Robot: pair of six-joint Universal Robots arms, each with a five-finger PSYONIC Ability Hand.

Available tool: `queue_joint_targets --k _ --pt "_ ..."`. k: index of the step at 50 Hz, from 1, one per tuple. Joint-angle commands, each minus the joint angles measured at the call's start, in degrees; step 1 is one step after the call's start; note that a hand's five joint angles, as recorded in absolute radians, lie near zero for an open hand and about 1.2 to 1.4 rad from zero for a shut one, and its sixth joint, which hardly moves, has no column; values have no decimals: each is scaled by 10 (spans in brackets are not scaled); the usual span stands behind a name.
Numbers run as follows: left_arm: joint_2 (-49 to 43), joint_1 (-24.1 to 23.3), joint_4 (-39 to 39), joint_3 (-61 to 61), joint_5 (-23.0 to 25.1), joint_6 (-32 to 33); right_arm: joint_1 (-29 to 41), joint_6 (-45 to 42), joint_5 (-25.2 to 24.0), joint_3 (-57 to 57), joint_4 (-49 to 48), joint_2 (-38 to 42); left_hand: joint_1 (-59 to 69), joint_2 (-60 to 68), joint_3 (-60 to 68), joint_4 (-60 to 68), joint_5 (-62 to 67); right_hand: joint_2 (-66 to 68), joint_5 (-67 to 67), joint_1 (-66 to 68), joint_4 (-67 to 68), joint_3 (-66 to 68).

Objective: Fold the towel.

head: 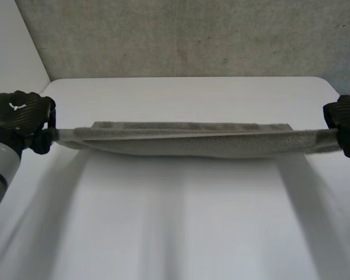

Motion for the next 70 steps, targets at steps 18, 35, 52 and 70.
queue_joint_targets --k 18,35,52,70 --pt "-302 -30 -28 205 -6 -1 68 -45 22 -226 14 353 -13 -72 -87 -76 -149 48 36 36 31 31" --pt "-461 -47 13 408 -19 -11 99 -8 85 -314 -153 484 -13 -72 -87 -76 -149 48 36 36 31 31" --pt "-524 -48 36 474 -37 -8 104 -8 103 -345 -203 530 -13 -72 -87 -76 -149 48 36 36 31 31" --pt "-476 -71 33 430 -37 -14 101 93 97 -323 -211 492 -713 -772 -787 -776 -849 -652 -664 -664 -669 -669"
